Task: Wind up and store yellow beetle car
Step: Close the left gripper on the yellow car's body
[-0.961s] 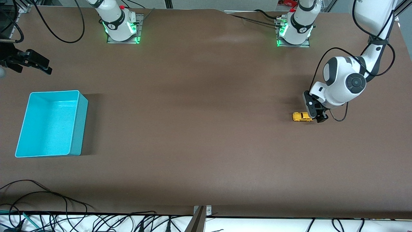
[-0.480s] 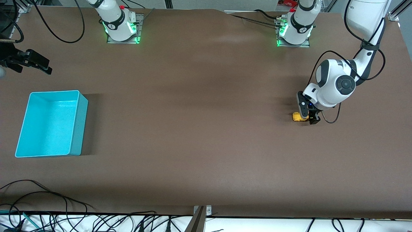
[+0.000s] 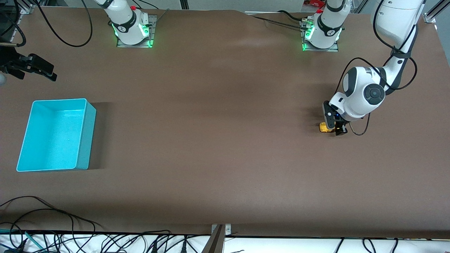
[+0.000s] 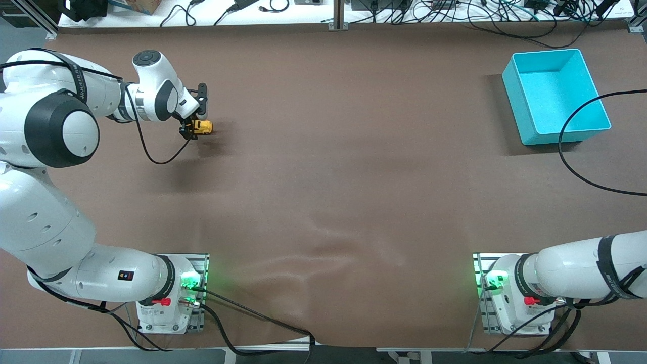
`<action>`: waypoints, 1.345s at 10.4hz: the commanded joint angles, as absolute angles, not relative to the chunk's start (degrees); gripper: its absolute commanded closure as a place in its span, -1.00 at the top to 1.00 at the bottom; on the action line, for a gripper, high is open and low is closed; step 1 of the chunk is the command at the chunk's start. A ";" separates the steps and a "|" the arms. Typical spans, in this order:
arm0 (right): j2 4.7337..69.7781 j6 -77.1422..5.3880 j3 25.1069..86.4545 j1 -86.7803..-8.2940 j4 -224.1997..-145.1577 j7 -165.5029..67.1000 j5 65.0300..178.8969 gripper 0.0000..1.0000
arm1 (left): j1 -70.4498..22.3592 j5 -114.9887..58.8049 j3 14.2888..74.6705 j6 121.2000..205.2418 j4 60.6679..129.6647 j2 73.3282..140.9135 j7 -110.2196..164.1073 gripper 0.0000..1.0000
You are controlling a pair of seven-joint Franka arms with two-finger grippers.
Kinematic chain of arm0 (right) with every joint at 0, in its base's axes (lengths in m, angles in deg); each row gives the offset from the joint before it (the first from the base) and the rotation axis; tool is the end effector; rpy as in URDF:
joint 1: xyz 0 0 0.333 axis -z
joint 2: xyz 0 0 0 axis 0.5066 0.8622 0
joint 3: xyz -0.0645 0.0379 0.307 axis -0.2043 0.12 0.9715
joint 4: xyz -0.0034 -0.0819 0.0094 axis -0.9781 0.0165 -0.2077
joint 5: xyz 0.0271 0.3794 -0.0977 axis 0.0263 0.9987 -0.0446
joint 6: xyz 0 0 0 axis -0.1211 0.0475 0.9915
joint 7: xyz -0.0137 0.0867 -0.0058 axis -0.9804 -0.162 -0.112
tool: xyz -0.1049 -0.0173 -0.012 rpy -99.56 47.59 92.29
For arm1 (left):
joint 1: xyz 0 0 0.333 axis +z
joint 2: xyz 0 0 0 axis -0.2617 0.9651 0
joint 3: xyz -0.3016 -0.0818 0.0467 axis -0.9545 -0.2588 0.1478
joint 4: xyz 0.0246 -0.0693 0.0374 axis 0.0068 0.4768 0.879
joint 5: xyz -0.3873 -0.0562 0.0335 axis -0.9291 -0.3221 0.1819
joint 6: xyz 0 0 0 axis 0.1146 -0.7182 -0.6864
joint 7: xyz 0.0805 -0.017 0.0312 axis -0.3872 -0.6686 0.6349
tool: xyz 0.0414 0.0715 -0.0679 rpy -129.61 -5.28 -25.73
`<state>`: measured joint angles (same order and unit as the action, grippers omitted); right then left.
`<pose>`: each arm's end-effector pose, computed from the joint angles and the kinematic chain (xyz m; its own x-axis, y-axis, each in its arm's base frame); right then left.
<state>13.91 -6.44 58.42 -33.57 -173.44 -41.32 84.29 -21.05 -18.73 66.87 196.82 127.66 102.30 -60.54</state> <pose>0.5487 0.0016 0.6366 0.9985 -0.0451 -0.0307 -0.0447 -0.9989 0.0145 0.5216 -0.0145 0.1852 0.1156 -0.9927 -0.0345 -0.9925 -0.1168 0.0350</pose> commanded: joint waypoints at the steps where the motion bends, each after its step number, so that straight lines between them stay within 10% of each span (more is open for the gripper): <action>1: 14.06 -6.04 58.33 -33.69 -172.49 -42.06 84.33 1.00 | -21.93 -17.61 67.11 197.05 127.03 102.59 -62.29 -0.40; 3: 14.06 -6.12 58.33 -33.69 -172.49 -41.97 84.24 1.00 | -22.03 -17.78 67.11 197.05 126.24 102.51 -68.86 -0.70; 14: 14.14 -6.13 58.24 -33.69 -172.49 -42.06 84.24 1.00 | -20.45 -19.98 67.29 199.25 125.80 105.05 -70.38 -1.00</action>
<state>13.93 -6.44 58.42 -33.57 -173.44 -41.32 84.29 -21.24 -19.13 67.20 197.28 126.47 103.11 -68.82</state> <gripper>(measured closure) 0.000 0.551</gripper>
